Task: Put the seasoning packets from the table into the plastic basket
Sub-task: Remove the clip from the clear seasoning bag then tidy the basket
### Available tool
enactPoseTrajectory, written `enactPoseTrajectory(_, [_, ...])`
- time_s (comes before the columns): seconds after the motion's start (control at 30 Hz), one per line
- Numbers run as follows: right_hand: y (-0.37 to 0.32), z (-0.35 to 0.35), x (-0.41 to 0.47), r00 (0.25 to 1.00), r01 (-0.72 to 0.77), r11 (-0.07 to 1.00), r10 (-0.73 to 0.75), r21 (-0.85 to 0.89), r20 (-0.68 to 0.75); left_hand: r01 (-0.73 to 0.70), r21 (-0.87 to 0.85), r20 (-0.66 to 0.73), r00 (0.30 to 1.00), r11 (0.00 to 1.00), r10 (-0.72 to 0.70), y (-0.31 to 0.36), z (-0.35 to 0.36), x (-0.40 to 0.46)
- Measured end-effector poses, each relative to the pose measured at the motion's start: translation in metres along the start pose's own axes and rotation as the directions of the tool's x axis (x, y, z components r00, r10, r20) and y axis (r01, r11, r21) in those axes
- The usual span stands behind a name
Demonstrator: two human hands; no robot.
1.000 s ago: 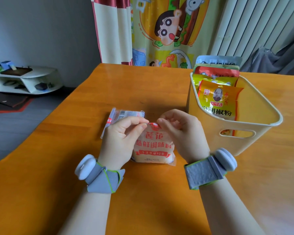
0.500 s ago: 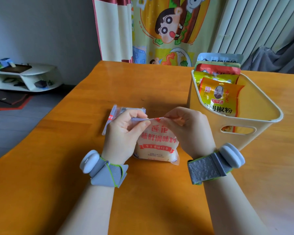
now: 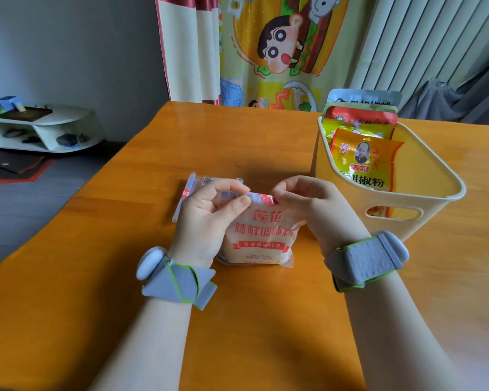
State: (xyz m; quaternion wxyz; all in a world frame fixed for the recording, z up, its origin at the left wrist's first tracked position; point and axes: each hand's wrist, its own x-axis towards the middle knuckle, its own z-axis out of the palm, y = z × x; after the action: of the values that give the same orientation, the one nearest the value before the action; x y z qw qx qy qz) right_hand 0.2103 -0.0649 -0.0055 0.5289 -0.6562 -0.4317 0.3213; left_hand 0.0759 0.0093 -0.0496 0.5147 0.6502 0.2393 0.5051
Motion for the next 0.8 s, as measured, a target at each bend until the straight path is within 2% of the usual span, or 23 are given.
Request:
enactPoseTrajectory(0.13, [-0.003,-0.001,0.003,0.998,-0.048,0.997,0.046,-0.061,-0.031,-0.121,0.239,0.066,0.992,0.963,0.108,-0.001,-0.002,-0.001])
enactPoseTrajectory(0.27, [-0.008,-0.006,0.003,0.995,-0.099,0.986,0.098,-0.132,-0.014,-0.180,0.324,0.109,0.982,0.929,0.153,-0.002,-0.002,-0.002])
enactPoseTrajectory(0.47, [-0.011,-0.008,0.008,0.964,-0.261,0.964,0.262,-0.039,0.030,-0.237,0.400,0.171,0.968,0.885,0.182,-0.003,-0.003,-0.001])
enactPoseTrajectory(0.7, [-0.017,-0.008,0.011,0.982,-0.187,0.935,0.190,-0.302,-0.018,-0.214,0.446,0.151,0.975,0.869,0.163,-0.009,-0.005,0.001])
enactPoseTrajectory(0.8, [-0.018,-0.007,0.008,0.996,-0.088,0.912,0.091,-0.401,-0.012,-0.220,0.455,0.151,0.974,0.863,0.169,-0.009,-0.006,0.001])
